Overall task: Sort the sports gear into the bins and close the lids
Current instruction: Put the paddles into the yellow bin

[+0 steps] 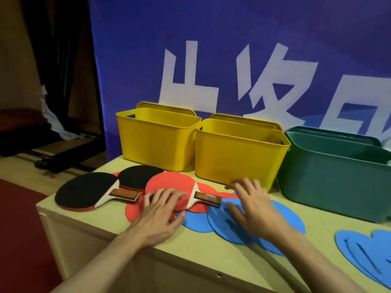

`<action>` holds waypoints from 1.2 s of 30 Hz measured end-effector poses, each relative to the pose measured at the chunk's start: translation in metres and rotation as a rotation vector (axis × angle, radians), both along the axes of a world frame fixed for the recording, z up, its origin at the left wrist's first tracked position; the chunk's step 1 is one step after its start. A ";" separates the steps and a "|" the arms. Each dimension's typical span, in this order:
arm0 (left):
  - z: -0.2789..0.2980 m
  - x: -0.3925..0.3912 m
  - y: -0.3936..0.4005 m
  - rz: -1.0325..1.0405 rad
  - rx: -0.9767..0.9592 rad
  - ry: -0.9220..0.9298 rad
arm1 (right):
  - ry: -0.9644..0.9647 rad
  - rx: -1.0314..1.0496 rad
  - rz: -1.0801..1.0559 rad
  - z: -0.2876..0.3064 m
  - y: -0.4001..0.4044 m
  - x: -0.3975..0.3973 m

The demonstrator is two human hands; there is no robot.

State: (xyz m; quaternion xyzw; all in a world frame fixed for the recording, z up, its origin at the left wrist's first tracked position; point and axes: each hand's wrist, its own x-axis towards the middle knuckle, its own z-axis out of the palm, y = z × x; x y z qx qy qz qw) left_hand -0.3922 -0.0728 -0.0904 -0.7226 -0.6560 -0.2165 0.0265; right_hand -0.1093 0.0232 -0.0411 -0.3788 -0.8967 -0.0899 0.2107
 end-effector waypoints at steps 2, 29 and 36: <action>0.005 0.002 0.002 0.020 0.031 0.004 | -0.053 -0.115 0.014 -0.026 -0.005 -0.012; -0.004 -0.040 0.019 0.061 0.057 0.139 | 0.175 -0.256 0.026 -0.052 0.045 -0.029; -0.003 -0.042 0.021 0.041 0.072 0.110 | 0.100 0.042 -0.112 -0.034 0.029 -0.020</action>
